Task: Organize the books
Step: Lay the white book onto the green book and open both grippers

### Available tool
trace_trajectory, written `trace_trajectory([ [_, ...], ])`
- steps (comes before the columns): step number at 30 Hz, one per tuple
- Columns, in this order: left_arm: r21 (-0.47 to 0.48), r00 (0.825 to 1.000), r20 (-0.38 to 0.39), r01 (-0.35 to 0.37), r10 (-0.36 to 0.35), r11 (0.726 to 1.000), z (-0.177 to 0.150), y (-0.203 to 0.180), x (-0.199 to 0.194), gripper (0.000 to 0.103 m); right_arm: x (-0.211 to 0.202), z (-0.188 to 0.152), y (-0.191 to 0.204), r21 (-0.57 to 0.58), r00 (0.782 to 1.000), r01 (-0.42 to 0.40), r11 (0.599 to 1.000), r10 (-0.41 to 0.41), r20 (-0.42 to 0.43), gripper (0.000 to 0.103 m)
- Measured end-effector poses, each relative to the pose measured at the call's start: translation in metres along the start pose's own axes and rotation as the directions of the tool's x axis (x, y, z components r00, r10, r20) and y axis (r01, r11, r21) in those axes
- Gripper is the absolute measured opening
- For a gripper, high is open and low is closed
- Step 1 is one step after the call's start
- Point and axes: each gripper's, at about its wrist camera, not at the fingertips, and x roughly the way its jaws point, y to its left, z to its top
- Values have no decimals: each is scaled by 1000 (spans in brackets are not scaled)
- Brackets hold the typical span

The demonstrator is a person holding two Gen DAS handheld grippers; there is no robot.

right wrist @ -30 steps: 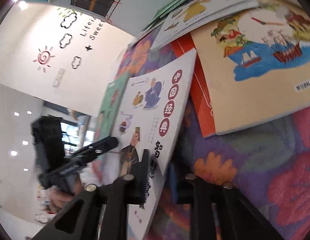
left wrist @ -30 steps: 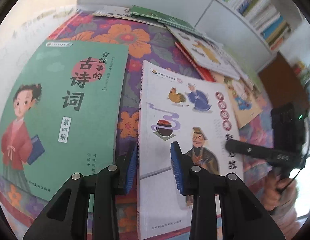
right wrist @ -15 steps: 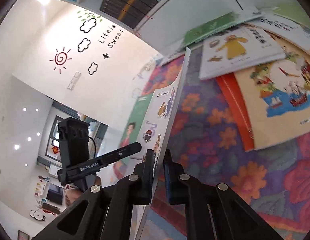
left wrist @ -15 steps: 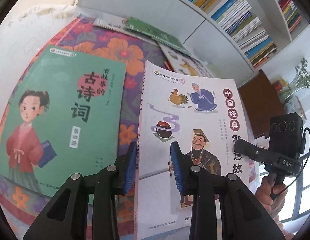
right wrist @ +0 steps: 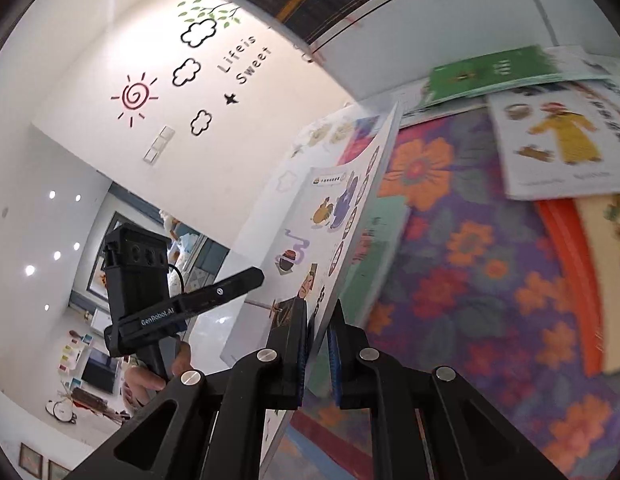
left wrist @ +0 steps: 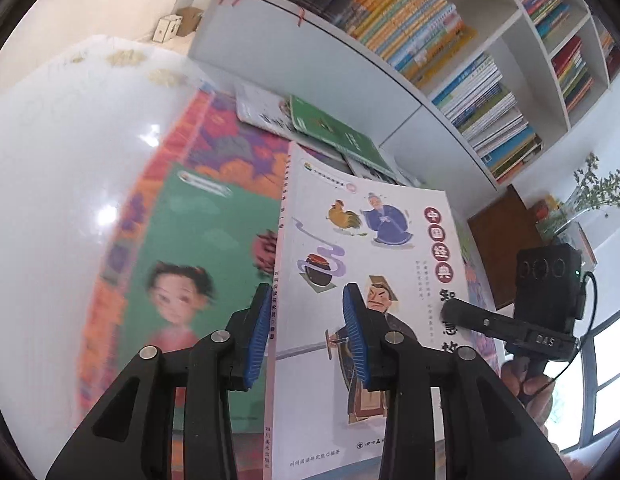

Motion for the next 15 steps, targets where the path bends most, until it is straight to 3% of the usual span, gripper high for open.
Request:
trace_trajectory([
  [9, -66, 1000, 19, -17, 18, 998, 12, 68, 4, 32, 83, 10, 14, -49, 998, 1, 999, -4, -67, 10],
  [15, -76, 1000, -13, -8, 8, 997, 7, 86, 20, 32, 103, 7, 12, -46, 994, 43, 998, -47, -100, 10],
])
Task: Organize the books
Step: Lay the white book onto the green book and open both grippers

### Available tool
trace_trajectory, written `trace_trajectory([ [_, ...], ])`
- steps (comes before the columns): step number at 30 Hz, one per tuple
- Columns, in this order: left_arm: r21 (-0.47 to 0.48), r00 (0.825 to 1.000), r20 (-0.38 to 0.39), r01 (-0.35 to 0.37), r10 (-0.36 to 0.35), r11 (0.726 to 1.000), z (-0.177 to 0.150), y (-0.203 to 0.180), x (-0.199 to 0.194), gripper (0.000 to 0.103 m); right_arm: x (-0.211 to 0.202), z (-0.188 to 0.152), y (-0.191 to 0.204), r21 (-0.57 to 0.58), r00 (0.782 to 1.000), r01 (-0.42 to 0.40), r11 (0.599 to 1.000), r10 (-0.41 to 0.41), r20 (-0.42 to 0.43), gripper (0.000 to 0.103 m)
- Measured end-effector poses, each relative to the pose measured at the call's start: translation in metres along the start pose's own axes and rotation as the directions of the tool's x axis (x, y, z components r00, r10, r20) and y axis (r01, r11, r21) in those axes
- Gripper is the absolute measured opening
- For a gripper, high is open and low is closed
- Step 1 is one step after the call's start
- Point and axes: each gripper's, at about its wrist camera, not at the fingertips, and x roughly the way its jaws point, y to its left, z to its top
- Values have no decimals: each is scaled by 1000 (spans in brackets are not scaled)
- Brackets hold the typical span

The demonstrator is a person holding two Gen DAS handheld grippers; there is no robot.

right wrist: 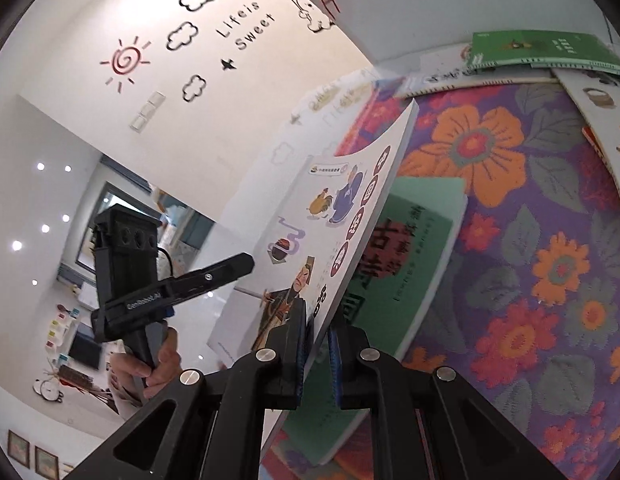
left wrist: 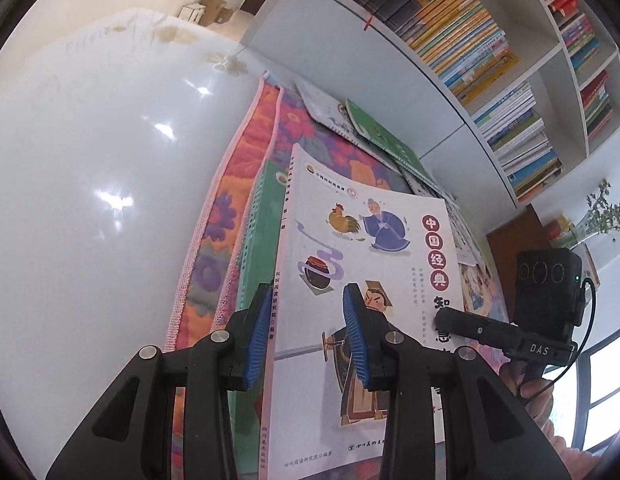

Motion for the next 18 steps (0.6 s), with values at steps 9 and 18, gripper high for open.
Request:
trace_trajectory([
  [9, 71, 996, -7, -90, 91, 993, -2, -6, 9, 36, 18, -2, -15, 52, 998, 38, 998, -36, -43, 11],
  [18, 84, 992, 6, -128, 128, 988, -4, -4, 5, 37, 22, -4, -23, 81, 998, 29, 996, -25, -49, 12],
])
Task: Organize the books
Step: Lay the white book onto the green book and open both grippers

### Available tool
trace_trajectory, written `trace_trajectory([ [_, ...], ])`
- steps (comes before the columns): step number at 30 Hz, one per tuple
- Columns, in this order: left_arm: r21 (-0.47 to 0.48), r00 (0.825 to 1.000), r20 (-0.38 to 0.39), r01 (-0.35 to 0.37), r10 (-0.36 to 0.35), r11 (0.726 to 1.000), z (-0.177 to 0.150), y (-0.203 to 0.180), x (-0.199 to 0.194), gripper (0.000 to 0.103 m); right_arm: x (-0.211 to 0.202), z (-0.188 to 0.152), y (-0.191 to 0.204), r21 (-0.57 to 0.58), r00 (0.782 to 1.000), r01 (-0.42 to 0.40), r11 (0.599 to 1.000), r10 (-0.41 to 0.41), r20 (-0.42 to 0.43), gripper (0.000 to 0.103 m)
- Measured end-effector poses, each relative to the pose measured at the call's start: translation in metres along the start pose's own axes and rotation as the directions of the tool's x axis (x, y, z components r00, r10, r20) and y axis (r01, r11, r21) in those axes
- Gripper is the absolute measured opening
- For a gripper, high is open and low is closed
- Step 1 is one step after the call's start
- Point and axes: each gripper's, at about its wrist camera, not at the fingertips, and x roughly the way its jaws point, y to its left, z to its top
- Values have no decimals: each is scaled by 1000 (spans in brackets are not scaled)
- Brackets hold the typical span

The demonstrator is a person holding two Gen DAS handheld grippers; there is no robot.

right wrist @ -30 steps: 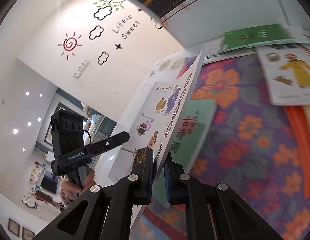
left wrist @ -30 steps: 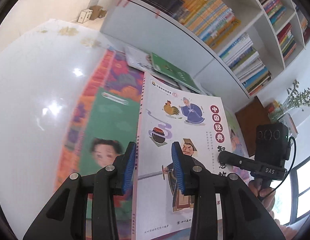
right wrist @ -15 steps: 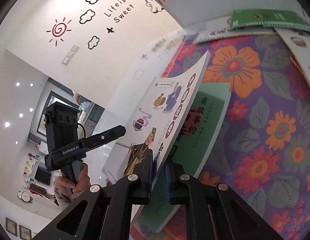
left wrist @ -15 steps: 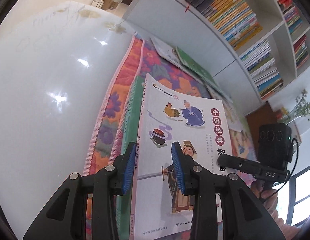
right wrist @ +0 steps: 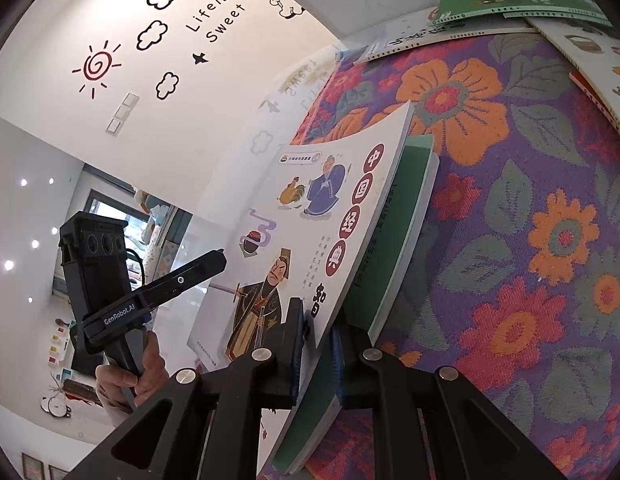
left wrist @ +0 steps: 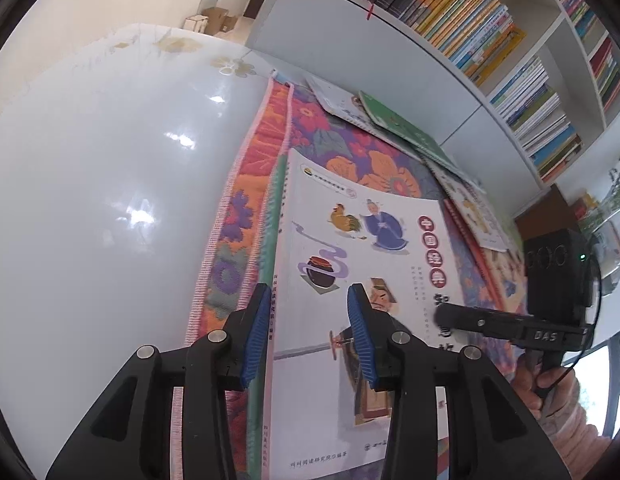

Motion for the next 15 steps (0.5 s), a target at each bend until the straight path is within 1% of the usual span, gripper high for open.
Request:
trace_trajectory([
  [3, -4, 1000, -4, -4, 4, 1000, 0, 0, 0, 39, -1, -1, -1, 3, 1000, 1, 1000, -1, 1, 13],
  [10, 6, 999, -9, -33, 33, 999, -2, -4, 0, 39, 0, 1, 0, 12, 1000, 6, 1000, -5, -3, 14],
  [15, 0, 999, -11, -30, 30, 1000, -1, -2, 0, 40, 1, 2, 2, 9, 1000, 19, 1000, -19, -9, 15],
])
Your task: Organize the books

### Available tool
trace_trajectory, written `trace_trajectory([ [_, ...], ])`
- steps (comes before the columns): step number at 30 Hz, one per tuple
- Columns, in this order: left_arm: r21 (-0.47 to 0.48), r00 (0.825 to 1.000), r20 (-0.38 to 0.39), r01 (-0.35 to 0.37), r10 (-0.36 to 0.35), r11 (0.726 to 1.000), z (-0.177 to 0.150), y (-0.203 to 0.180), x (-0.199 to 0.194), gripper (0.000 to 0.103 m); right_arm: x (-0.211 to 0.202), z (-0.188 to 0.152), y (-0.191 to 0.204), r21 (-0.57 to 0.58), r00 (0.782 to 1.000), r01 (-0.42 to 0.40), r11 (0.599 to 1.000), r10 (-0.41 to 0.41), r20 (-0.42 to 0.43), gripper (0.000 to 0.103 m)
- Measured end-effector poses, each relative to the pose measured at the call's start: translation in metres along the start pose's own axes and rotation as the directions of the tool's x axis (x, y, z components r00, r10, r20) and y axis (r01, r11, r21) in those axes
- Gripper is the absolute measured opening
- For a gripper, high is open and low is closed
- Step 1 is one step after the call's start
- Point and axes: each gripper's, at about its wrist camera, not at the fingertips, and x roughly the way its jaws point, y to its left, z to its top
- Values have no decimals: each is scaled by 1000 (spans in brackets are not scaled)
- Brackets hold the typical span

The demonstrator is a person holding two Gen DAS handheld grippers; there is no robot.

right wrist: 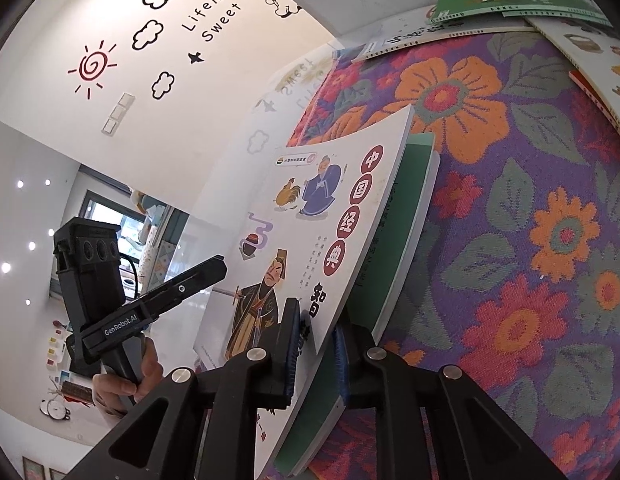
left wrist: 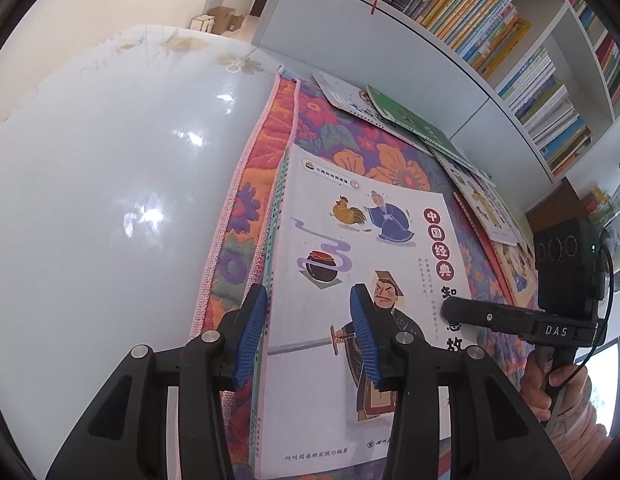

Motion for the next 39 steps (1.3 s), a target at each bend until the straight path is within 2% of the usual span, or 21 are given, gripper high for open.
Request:
trace_trajectory([
  [4, -2, 1000, -5, 3, -3, 1000, 1, 2, 2, 40, 1, 1, 5, -8, 1000, 22, 1000, -22, -4, 18],
  [8, -13, 1000, -4, 3, -3, 1000, 2, 4, 1, 40, 2, 0, 11, -21, 1000, 13, 1000, -13, -19, 28],
  [11, -22, 1000, 2, -13, 13, 1000, 3, 5, -1, 42, -1, 0, 12, -14, 999, 46, 999, -46, -19, 30],
  [14, -47, 999, 5, -37, 37, 998, 4, 9, -5, 42, -2, 0, 12, -3, 999, 26, 1000, -26, -27, 41],
  [20, -43, 996, 39, -75, 77, 996, -3, -5, -32, 42, -14, -2, 6, 36, 998, 60, 998, -58, -33, 41],
  [24, -17, 993, 71, -94, 95, 995, -2, -31, -54, 42, -45, -9, 0, 43, 999, 42, 998, -42, -1, 41],
  [30, 0, 990, 116, -83, 83, 997, -1, -90, -72, 43, -129, -20, -10, 7, 991, 49, 999, -49, 122, 42],
  [33, 28, 989, 124, -81, 77, 996, 0, -124, -67, 43, -177, -27, -27, 12, 981, 61, 998, -62, 186, 42],
  [36, 53, 992, 118, -59, 52, 997, 1, -159, -53, 43, -220, -38, -56, 66, 971, 53, 996, -67, 231, 42],
  [39, 73, 995, 99, -33, 26, 997, 2, -192, -28, 43, -260, -48, -87, 104, 957, 85, 991, -111, 267, 42],
])
